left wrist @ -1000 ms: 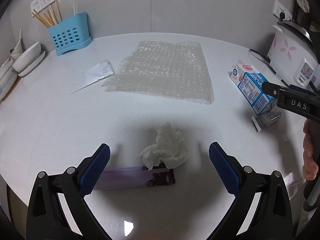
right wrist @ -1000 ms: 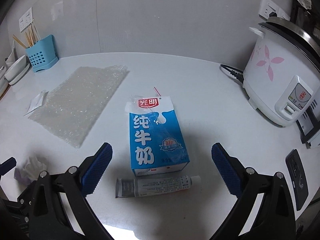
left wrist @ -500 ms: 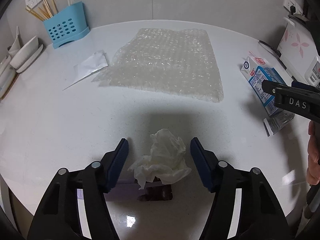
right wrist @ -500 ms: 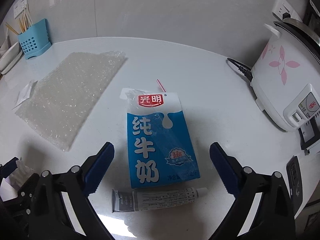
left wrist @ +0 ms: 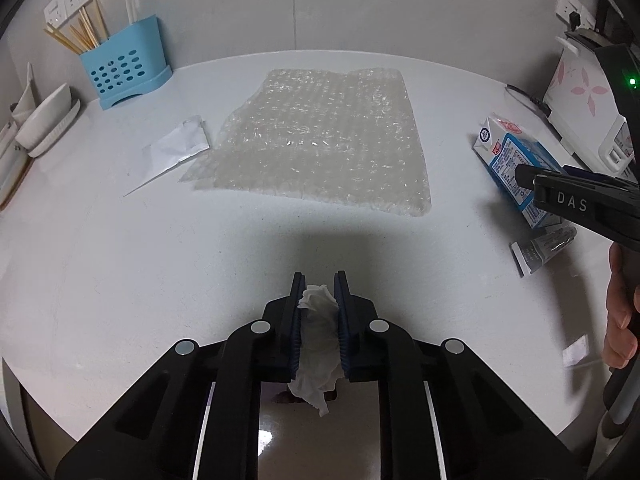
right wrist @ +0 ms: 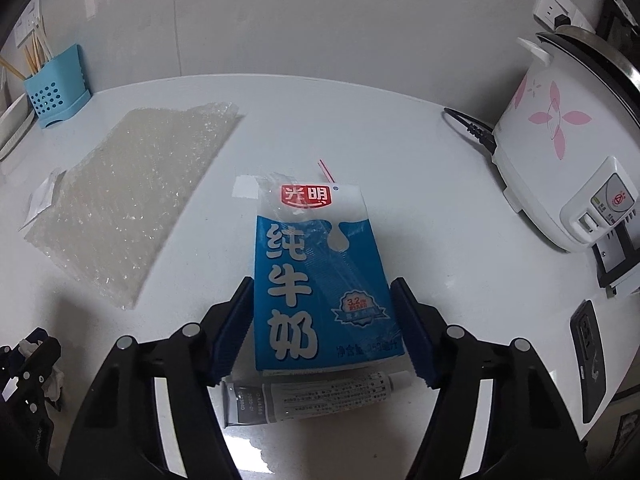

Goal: Collect trash
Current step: 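Grasp the white tissue with the left tool while the right tool grasps the milk carton, then carry the tissue and milk carton down over the trash bin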

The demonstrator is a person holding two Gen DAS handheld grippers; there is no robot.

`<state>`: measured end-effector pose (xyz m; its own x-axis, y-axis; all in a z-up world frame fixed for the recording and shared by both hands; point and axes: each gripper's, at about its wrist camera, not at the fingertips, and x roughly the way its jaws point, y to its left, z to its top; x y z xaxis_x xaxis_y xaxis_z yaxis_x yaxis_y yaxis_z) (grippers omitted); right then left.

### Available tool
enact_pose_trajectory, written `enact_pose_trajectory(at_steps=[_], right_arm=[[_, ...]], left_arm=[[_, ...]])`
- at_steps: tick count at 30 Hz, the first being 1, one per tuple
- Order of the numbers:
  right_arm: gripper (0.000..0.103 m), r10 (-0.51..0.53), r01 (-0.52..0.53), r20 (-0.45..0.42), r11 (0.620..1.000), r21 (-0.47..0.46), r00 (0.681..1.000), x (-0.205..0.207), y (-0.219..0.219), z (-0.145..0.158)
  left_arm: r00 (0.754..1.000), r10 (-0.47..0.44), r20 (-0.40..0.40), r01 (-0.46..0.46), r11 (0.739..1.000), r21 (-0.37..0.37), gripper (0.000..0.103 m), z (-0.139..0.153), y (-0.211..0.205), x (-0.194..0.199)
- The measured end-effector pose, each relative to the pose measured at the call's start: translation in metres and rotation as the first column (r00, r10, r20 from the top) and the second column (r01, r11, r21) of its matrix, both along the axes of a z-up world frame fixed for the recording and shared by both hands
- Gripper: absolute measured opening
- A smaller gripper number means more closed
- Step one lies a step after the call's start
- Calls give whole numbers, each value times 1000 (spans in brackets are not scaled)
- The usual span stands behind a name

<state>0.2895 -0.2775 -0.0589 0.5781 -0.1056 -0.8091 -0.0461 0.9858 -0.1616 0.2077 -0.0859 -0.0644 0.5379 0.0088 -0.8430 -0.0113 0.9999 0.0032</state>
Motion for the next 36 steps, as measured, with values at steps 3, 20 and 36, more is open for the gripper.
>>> enact_pose_trajectory(at_steps=[3, 20, 36], right_arm=[[65, -2, 2, 20, 1000, 7, 1000, -6, -1, 7], [64, 17, -24, 142, 998, 51, 990, -77, -4, 56], [56, 71, -115, 288, 984, 139, 955, -196, -6, 89]], left_arm=[[1000, -4, 14, 4, 1000, -4, 14, 7, -1, -3], [989, -16, 145, 20, 999, -25, 14, 67, -9, -55], [979, -27, 204, 40, 997, -63, 14, 87, -1, -131]])
